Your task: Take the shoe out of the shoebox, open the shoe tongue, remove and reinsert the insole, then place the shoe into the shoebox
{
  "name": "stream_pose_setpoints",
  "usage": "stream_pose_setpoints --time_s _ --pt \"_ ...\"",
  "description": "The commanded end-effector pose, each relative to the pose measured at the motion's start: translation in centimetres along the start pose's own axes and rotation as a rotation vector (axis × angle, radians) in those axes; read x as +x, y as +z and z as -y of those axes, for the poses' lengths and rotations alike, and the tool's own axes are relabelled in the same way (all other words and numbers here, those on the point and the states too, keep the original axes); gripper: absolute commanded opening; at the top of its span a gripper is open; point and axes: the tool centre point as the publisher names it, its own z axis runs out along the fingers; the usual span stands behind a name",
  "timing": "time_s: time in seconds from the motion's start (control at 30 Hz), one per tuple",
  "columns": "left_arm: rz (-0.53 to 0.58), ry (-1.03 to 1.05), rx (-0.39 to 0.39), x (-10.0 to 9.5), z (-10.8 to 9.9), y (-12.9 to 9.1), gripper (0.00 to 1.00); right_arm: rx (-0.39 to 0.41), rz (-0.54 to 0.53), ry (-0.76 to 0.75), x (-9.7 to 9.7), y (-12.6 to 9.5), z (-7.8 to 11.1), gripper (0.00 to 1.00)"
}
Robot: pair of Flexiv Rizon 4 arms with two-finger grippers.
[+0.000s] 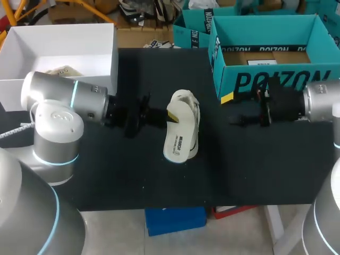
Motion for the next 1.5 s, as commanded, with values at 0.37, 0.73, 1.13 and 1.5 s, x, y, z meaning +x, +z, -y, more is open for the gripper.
stream_pose_setpoints --time_s 0.37,0.73,1.13,1.5 --pt "-0.141 -0.053 0.094 0.4 0.8 0.2 0.0 -0.308 0.154 -0.007 2.9 -5.5 4.9 1.0" --pt "-0.21 -0.066 0.134 1.1 1.1 0.5 0.0 -0.363 0.197 0.01 3.5 -7.1 7.0 1.0" --pt "-0.255 -0.078 0.156 1.7 1.8 0.3 0.0 -0.399 0.213 0.023 4.6 -8.6 8.6 1.0" --pt "-0.354 -0.1 0.207 2.8 2.4 0.1 0.0 -0.399 0.213 0.023 4.6 -8.6 8.6 1.0"
